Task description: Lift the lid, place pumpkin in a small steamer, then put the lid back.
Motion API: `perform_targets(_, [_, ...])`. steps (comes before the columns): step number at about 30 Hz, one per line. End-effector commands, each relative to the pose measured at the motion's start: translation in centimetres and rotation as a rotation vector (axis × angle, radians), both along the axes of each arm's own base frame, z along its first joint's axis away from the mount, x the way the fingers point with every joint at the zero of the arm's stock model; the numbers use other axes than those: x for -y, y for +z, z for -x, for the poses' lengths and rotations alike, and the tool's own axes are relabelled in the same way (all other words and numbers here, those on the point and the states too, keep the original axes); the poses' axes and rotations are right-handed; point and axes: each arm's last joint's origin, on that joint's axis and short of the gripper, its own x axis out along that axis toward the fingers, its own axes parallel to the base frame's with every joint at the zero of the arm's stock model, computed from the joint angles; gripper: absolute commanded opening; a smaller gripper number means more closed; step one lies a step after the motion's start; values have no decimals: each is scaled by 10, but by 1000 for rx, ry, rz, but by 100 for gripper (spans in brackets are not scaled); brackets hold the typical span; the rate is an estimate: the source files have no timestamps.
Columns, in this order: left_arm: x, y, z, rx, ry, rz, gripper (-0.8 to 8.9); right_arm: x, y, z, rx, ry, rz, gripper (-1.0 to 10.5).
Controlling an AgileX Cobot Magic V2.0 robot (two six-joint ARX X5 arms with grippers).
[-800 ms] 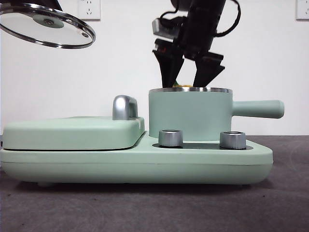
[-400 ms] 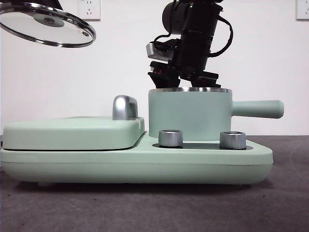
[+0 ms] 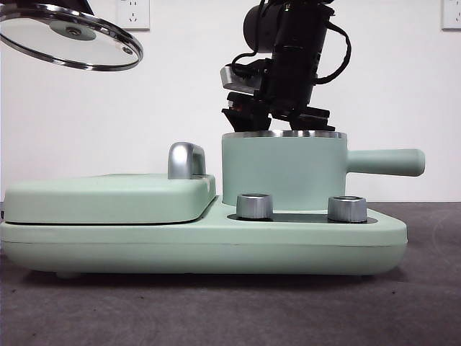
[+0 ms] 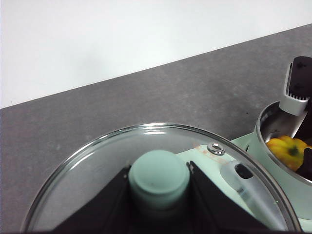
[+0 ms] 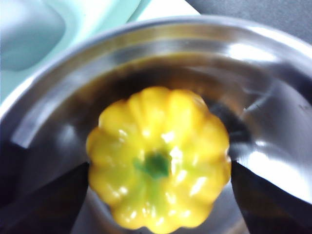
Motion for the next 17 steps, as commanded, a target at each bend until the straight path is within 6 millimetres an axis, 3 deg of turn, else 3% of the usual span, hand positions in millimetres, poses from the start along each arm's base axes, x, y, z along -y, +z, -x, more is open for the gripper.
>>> perform_targets(1, [0, 11, 1, 58, -1, 20, 16, -7, -1, -1, -1, 27, 3, 480])
perform_targets(5, [0, 11, 1, 59, -1, 20, 16, -5, 6, 1, 14, 19, -9, 480])
perform_targets(13, [0, 11, 1, 58, -1, 20, 16, 9, 66, 26, 159, 3, -106, 431])
perform_targets(17, [0, 11, 1, 58, -1, 20, 16, 19, 77, 46, 238, 10, -156, 404])
